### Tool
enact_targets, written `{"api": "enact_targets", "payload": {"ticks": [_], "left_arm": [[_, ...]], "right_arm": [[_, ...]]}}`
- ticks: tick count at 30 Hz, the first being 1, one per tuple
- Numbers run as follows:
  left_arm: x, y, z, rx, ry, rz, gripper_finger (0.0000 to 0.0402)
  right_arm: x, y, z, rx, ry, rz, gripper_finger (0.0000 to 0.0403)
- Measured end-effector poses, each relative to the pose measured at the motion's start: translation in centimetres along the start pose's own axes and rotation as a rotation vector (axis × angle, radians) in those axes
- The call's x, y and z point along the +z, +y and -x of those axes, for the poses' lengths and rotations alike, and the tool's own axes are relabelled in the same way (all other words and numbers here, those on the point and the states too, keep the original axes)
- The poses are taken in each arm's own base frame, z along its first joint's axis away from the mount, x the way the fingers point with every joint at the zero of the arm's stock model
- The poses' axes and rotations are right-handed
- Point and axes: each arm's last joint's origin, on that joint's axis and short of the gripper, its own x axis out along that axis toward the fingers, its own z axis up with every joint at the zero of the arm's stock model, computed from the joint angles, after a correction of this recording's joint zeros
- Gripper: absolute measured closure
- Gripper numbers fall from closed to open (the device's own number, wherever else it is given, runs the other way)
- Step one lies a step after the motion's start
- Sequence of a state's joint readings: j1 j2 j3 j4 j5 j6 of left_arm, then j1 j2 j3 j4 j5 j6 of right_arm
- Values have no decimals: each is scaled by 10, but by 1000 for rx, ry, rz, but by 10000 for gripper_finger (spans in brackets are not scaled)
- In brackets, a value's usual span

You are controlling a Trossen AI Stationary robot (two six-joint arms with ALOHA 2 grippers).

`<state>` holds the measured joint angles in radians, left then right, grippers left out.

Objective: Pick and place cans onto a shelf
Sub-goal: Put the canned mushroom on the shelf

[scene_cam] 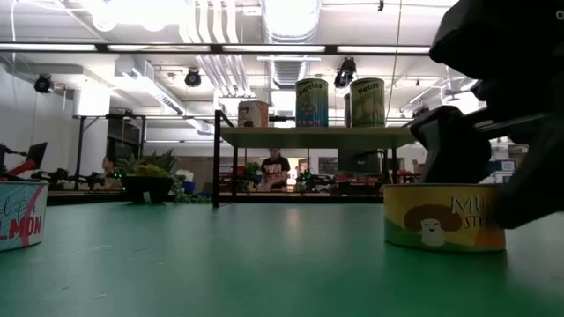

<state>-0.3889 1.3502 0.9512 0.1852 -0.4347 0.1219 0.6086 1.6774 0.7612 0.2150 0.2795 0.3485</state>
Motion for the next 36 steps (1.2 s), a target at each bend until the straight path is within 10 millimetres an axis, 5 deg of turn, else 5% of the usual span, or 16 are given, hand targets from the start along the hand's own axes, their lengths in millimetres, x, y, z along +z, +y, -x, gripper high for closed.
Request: {"api": "enact_targets", "payload": {"ticks": [8, 22, 30, 36], "left_arm": [[0, 0, 0, 0, 0, -1, 402], [0, 0, 0, 0, -1, 3, 402], [0, 0, 0, 0, -2, 5, 402], [1, 0, 0, 1, -7, 7, 402]], "right_arm": [[1, -2, 0, -13, -8, -5, 149], [9, -3, 8, -26, -49, 7, 119], [32, -10, 53, -15, -101, -6, 126], [55, -35, 105, -39, -187, -82, 127]]}}
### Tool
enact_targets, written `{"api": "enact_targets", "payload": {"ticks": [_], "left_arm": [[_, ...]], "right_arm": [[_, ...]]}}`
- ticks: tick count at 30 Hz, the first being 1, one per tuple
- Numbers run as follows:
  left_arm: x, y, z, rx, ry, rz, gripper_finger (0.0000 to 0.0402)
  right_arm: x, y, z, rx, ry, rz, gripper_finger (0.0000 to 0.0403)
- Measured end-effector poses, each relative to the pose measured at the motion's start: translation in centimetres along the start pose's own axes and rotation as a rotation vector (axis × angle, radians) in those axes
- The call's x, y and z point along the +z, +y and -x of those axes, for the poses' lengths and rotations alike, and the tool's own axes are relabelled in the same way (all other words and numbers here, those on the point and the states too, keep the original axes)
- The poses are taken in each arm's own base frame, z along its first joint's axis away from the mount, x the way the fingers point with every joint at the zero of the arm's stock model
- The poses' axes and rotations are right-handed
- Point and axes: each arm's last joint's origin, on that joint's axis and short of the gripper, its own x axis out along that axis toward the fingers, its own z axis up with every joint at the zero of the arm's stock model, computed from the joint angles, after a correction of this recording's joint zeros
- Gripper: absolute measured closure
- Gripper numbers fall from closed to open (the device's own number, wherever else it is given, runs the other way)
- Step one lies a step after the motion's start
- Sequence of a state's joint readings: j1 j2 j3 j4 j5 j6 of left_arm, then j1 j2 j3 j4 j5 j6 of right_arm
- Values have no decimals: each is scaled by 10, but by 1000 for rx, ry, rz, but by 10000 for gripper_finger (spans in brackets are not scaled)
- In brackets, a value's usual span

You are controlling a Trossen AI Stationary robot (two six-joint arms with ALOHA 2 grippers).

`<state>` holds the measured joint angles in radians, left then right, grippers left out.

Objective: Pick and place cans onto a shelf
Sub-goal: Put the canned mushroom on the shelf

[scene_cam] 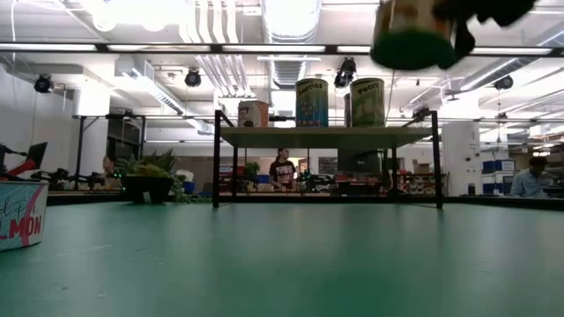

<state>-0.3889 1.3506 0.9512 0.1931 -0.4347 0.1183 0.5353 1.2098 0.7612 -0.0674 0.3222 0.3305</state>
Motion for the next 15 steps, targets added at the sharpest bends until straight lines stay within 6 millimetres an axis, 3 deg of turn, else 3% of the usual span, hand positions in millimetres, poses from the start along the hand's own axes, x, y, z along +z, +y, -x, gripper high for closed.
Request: {"api": "enact_targets", "payload": {"ticks": [6, 15], "left_arm": [[0, 0, 0, 0, -1, -3, 402], [2, 0, 0, 4, -16, -64, 402]], "right_arm": [[20, -39, 51, -71, -66, -116, 129], [9, -96, 118, -291, -55, -310, 131]]}}
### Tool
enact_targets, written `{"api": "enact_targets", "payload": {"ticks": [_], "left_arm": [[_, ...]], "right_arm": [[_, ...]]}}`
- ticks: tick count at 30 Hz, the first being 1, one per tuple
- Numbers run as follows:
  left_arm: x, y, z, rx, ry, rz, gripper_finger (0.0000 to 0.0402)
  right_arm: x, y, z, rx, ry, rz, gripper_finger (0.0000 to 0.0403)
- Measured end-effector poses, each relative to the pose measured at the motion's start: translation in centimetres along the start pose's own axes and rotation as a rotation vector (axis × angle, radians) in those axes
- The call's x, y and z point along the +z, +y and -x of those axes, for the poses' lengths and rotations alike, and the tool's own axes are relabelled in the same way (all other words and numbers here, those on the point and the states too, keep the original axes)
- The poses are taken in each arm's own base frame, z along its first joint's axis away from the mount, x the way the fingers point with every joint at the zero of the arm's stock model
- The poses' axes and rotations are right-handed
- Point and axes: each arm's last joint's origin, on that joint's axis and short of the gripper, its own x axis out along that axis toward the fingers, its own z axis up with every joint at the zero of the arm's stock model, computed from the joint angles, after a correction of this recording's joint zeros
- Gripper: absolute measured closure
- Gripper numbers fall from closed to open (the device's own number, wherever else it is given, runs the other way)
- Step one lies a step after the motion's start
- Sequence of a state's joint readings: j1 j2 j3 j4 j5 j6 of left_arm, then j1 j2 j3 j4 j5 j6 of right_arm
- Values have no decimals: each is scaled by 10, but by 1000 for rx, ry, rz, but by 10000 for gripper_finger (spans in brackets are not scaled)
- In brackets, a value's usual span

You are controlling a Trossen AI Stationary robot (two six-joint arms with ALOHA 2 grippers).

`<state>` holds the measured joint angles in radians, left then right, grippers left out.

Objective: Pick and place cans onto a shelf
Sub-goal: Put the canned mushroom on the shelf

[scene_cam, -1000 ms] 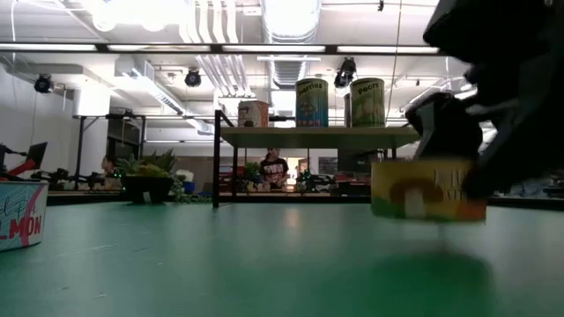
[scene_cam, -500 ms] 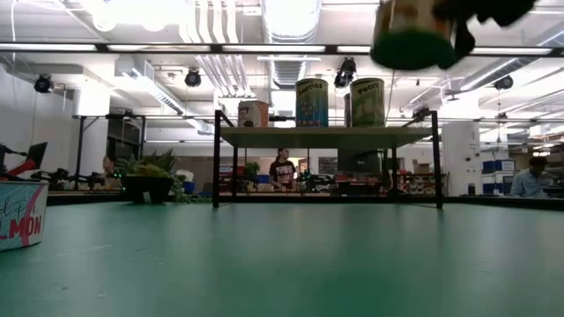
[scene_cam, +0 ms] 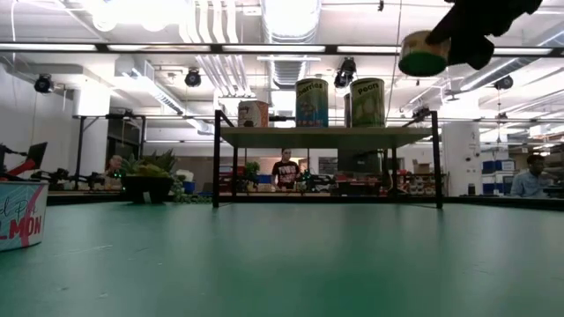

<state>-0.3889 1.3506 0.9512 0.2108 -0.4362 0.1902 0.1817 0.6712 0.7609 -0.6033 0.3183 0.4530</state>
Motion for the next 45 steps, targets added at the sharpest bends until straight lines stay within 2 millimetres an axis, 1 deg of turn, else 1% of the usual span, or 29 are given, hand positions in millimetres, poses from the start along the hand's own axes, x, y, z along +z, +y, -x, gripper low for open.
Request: {"api": "enact_targets", "payload": {"ticks": [4, 9, 14, 19, 22, 32, 39, 45], "left_arm": [[6, 1, 0, 5, -20, -27, 402], [12, 3, 0, 9, -35, -20, 402], [12, 3, 0, 9, -32, -38, 402], [12, 3, 0, 10, -32, -47, 402], [12, 3, 0, 10, -32, -53, 402], [12, 3, 0, 10, -32, -53, 402], [12, 3, 0, 10, -32, -53, 402], [12, 3, 0, 10, -32, -52, 402]], "right_arm": [[4, -20, 3, -107, -12, -28, 129], [11, -44, 4, -290, 71, -65, 131], [28, -63, 9, -429, 125, -89, 130], [47, -75, 14, -505, 155, -70, 131], [56, -82, 11, -521, 174, -51, 130], [76, -104, -12, -528, 277, -11, 129], [82, -116, -27, -532, 326, -6, 128], [82, -120, -39, -526, 351, 1, 127]]}}
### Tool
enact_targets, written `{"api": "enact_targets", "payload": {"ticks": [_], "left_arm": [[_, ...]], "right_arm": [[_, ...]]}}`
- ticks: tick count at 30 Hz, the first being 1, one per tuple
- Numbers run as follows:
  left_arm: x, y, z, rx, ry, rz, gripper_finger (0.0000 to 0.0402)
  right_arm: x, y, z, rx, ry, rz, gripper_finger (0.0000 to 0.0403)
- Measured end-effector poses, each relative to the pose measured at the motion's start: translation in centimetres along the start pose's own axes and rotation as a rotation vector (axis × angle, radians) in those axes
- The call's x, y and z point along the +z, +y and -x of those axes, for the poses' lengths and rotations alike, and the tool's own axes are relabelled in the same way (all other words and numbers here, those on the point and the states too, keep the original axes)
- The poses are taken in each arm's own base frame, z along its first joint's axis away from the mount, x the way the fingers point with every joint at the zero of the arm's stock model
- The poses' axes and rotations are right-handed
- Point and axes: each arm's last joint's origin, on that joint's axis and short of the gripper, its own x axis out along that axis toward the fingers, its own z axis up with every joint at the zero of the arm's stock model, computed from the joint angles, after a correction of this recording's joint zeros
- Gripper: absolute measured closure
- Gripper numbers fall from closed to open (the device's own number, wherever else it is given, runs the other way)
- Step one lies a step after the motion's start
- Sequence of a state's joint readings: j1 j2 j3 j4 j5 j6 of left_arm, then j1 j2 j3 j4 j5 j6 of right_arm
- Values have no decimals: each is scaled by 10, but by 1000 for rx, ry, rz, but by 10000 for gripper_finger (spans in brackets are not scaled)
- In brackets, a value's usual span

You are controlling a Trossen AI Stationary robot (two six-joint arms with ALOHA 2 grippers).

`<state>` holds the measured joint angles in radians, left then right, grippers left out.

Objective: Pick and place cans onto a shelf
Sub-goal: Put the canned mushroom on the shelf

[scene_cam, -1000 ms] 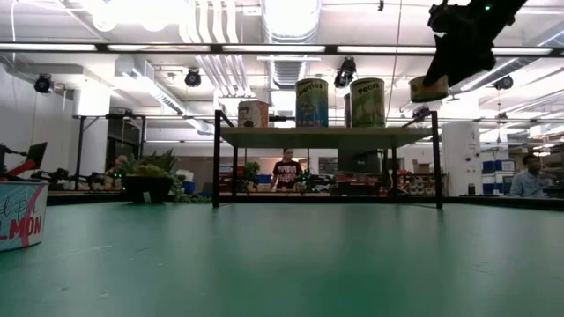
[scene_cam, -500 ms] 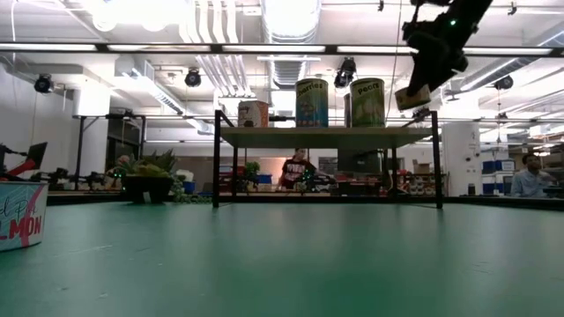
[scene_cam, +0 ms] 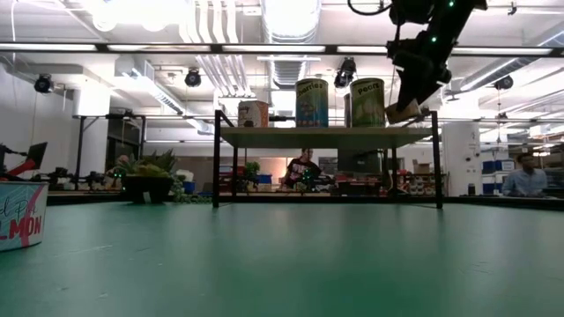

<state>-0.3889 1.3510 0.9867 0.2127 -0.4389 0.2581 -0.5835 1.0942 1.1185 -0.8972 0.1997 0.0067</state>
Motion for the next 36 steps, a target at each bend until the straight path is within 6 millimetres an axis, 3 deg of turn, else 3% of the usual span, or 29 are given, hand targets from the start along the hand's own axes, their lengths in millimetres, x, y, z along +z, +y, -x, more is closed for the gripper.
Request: {"api": "enact_targets", "payload": {"ticks": [14, 22, 26, 30, 36], "left_arm": [[0, 0, 0, 0, 0, 1, 402], [0, 0, 0, 0, 0, 1, 402], [0, 0, 0, 0, 0, 1, 402], [0, 0, 0, 0, 0, 1, 402], [0, 0, 0, 0, 0, 1, 402]], "right_arm": [[0, 2, -10, -2, 16, 19, 72], [1, -3, 18, -1, -7, 37, 77], [-7, -2, 30, 109, 4, 100, 81], [-18, 1, 30, 233, 31, 174, 129], [-24, 4, 15, 239, 47, 218, 278]]}}
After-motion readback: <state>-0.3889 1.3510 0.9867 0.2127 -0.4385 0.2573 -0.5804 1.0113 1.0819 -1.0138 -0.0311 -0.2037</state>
